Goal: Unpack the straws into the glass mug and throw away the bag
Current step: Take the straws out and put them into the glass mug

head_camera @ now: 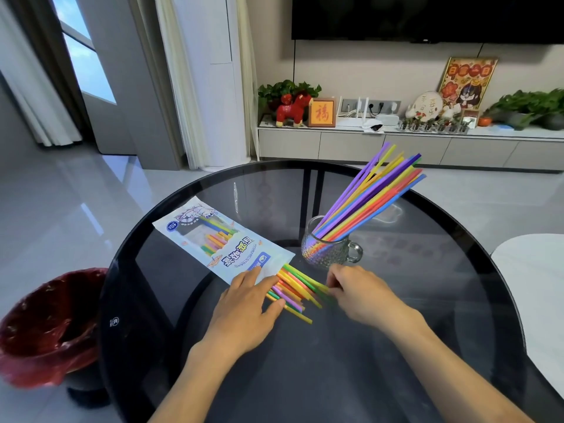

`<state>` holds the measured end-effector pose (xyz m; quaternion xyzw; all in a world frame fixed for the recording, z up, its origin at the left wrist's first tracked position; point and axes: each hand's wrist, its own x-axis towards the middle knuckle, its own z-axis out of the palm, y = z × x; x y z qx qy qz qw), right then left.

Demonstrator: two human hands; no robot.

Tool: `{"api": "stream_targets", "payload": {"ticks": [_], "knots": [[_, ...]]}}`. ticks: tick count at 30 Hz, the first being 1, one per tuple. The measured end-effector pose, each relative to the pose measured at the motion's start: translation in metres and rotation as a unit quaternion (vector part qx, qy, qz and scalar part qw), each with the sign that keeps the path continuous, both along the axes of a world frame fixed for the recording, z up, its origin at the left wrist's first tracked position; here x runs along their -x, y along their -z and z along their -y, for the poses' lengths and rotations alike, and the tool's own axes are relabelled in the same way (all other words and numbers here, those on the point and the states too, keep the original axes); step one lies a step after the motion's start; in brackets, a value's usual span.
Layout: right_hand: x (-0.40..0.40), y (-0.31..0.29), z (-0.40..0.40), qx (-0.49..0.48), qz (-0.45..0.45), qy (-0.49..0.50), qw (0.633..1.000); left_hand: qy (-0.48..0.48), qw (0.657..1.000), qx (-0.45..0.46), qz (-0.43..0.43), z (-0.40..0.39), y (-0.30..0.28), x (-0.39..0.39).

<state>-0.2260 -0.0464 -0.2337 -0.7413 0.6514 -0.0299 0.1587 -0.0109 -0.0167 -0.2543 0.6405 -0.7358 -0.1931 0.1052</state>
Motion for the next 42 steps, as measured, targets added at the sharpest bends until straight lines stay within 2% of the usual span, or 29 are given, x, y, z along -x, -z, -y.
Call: {"api": "stream_targets", "payload": {"ticks": [5,12,16,19,21,24,26,30,34,38,40,42], "knots": [[-0.021,0.007,-0.002,0.065,0.093,0.028,0.993,0.015,1.000,0.001,0.008,-0.001,-0.001,0.004],[-0.052,0.012,-0.005,0.067,0.047,0.033,0.996,0.015,1.000,0.011,0.002,0.000,0.001,0.006],[-0.048,0.005,-0.004,0.081,-0.064,0.004,0.995,0.015,1.000,0.013,0.008,0.000,0.001,0.005],[-0.034,-0.004,0.001,0.092,-0.107,-0.009,0.990,0.015,1.000,0.014,0.014,0.001,0.001,0.006],[-0.022,-0.010,0.004,0.052,-0.104,-0.022,0.993,0.016,1.000,0.016,0.020,0.001,-0.001,0.007],[-0.001,-0.024,0.010,-0.060,-0.085,-0.032,0.994,0.018,0.999,0.017,0.027,0.000,-0.002,0.008],[0.021,-0.037,0.012,-0.117,-0.037,-0.013,0.992,0.016,0.999,0.007,0.034,0.000,-0.002,0.008],[0.075,-0.062,-0.004,-0.196,0.162,0.056,0.966,0.015,0.999,-0.014,0.040,-0.001,-0.001,0.008],[0.105,-0.079,-0.016,-0.200,0.270,0.051,0.940,0.014,0.999,-0.015,0.044,-0.001,0.000,0.009],[0.090,-0.079,-0.017,-0.154,0.397,0.065,0.903,0.002,0.999,-0.025,0.026,-0.001,-0.003,0.010],[0.069,-0.068,-0.014,-0.150,0.460,0.063,0.873,-0.021,0.998,0.050,-0.030,-0.002,-0.005,0.012],[0.048,-0.057,-0.013,-0.190,0.482,0.044,0.854,-0.030,0.974,0.221,-0.043,-0.002,-0.012,0.015]]}}
